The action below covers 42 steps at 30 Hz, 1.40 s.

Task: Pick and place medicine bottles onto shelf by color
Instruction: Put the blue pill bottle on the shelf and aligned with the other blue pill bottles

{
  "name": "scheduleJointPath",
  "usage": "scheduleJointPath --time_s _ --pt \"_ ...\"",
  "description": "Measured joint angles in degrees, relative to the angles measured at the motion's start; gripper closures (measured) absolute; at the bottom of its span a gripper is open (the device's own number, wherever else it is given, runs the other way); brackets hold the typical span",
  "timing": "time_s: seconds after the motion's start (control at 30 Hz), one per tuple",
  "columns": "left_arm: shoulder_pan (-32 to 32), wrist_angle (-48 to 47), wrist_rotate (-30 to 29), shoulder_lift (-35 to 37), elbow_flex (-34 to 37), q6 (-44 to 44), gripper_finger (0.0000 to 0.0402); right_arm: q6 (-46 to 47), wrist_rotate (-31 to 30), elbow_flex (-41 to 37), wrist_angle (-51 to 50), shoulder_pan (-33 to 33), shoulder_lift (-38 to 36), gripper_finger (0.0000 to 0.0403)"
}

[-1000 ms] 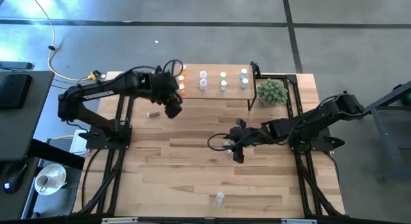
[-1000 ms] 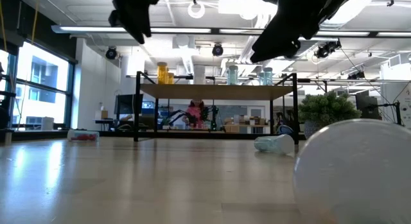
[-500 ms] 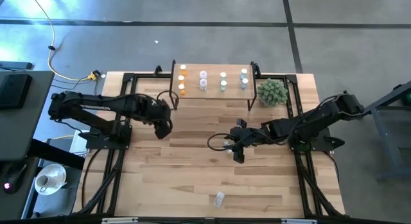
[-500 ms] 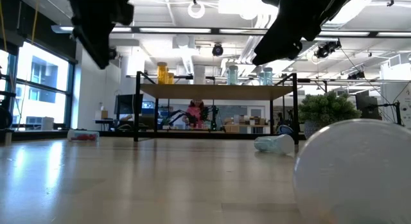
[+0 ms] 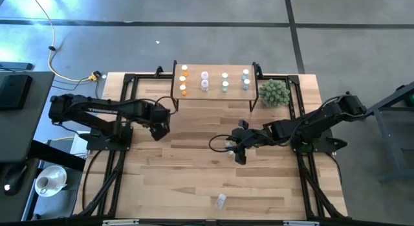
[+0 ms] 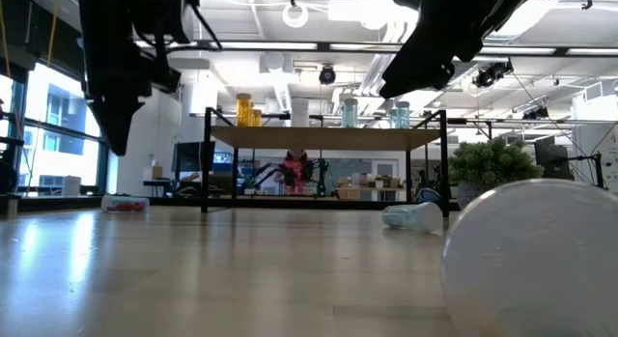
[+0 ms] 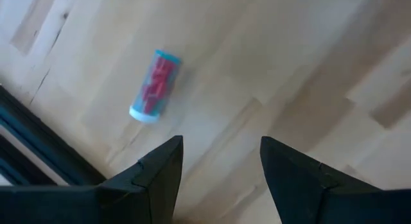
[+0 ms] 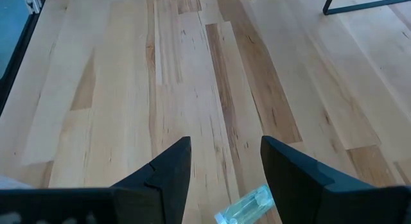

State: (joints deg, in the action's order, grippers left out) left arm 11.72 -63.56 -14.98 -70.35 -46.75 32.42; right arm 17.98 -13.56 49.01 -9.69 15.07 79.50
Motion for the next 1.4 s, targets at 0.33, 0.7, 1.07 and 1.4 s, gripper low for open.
scheduleJointPath --time_s 0.33,0.7,1.07,1.4 --pt "11.33 3.71 -0.66 -0.64 2.96 -7.74 0.0204 -0.44 0.0 0.0 0.02 0.0 0.0 0.0224" --pt "18.84 5.11 -0.66 -3.29 2.96 -14.57 0.0204 -0.44 0.0 -0.01 0.02 0.02 -0.02 0.0224" --pt "20.4 7.86 -0.66 -9.06 2.96 -18.71 0.0204 -0.44 0.0 -0.01 0.0 0.02 -0.02 0.0224" --pt "20.4 8.36 -0.68 -13.61 2.96 -20.61 0.0204 -0.44 0.0 -0.01 0.0 0.02 -0.02 0.0224"
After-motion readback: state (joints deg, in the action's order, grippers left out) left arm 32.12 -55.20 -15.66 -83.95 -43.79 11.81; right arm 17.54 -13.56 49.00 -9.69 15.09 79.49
